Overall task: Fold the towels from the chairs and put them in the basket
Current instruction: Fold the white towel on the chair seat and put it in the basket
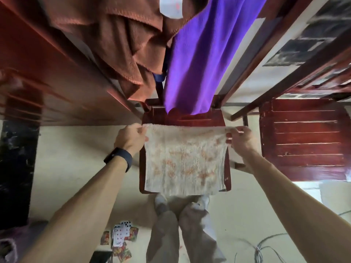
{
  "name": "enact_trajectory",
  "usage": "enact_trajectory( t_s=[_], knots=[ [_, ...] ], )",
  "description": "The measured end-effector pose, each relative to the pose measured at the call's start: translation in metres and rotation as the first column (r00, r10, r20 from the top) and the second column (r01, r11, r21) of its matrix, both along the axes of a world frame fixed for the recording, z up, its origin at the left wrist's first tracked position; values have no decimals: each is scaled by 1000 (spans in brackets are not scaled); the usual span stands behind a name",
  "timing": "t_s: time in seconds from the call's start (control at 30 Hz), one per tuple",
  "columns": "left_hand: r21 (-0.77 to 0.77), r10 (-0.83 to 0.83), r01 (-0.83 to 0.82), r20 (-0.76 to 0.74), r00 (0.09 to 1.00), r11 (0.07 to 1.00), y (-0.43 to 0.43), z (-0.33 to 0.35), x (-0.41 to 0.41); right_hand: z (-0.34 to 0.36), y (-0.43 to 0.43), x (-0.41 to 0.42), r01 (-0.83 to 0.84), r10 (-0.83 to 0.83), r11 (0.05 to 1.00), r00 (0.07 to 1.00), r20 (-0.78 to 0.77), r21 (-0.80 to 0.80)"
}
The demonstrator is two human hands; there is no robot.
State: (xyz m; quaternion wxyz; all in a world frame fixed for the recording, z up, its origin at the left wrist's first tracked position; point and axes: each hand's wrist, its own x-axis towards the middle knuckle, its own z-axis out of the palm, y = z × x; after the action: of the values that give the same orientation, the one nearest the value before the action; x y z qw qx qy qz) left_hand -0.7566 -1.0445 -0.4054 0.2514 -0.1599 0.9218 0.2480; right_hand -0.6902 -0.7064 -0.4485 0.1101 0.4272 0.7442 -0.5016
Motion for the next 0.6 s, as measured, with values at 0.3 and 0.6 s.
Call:
enact_trajectory(
  t_s=[0.3, 0.6],
  knots=[
    [318, 233, -254, 101, 967, 913, 7, -48, 8, -9, -16, -7, -124, 132, 980, 990, 45, -153],
    [-65, 126, -112, 282, 951, 992, -20, -113, 140, -70, -43, 139, -271, 166, 954, 830, 533, 125]
  ],
)
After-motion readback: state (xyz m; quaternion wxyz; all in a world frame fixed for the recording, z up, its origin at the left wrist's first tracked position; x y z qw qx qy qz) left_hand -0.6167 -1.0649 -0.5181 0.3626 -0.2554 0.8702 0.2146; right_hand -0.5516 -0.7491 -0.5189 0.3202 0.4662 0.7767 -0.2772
